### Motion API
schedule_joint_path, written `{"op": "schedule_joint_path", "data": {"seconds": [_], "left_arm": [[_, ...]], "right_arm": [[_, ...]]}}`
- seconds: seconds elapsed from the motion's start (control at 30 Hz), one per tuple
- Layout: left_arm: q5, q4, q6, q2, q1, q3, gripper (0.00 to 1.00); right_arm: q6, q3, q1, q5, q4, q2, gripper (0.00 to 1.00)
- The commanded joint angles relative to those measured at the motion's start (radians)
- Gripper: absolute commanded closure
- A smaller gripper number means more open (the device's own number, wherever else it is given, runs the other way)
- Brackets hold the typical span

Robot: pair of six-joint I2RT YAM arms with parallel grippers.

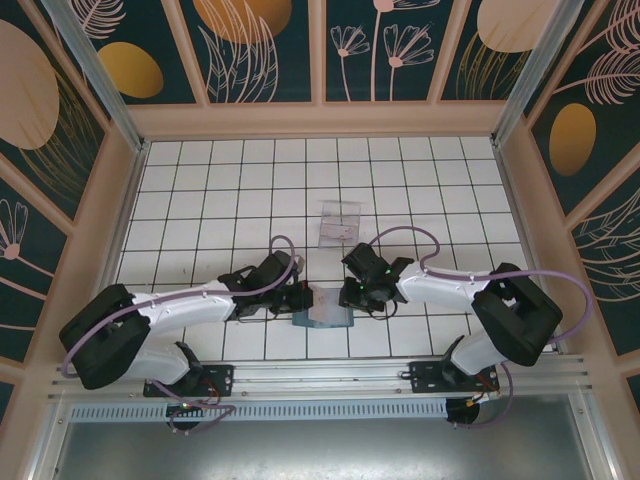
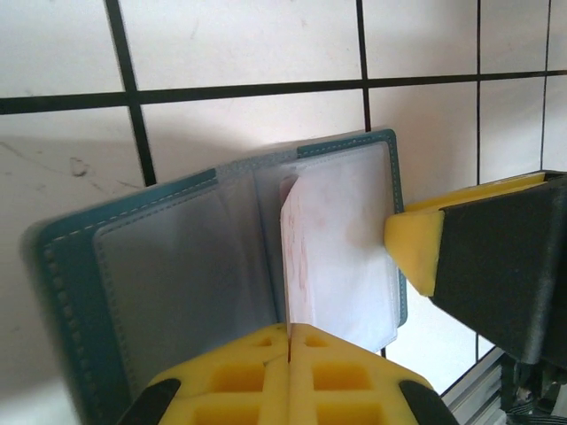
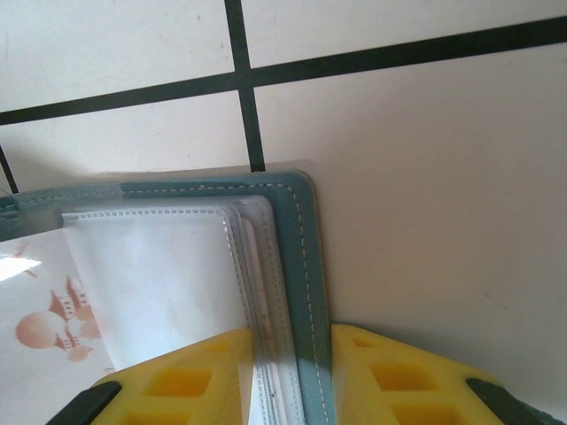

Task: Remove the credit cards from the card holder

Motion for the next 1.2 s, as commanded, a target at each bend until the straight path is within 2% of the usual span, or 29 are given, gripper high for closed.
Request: {"op": "schedule_joint_path", "data": {"seconds": [0.0,0.27,0.43,0.57,0.67,0.77,1.0,1.17], "left_arm": [[-0.059,-0.109,0.054,-0.03,0.001,0.033,0.98],[-0.1,-0.187,0.131,-0.069,0.002,0.109,1.0],[-0.149,-0.22,0.244,-0.078,0.002,0.164,1.0],[-0.143,-0.198,0.355,-0.083,0.002,0.185,1.0],[-0.155,-0.199,0.475,-0.078,0.002,0.216,1.0],[-0.215,-0.235,0.608,-0.052,0.002,0.27,1.0],[-0.154,-0.253,1.027,-0.022,0.001,0.335,1.0],[-0.22,-0.242,1.31,0.019,0.001,0.376,1.0]], "right_arm": [[0.008,-0.004,0.011,0.041,-0.059,0.024,0.71],[0.007,0.026,0.012,0.056,-0.078,-0.018,0.72],[0.006,0.054,0.01,0.082,-0.11,-0.069,0.72],[-0.001,0.08,0.007,0.107,-0.14,-0.114,0.71],[-0.01,0.1,-0.004,0.133,-0.162,-0.152,0.71],[-0.021,0.113,-0.027,0.155,-0.18,-0.19,0.71],[-0.06,0.128,-0.099,0.228,-0.259,-0.28,0.71],[-0.084,0.13,-0.147,0.241,-0.288,-0.338,0.72]]}}
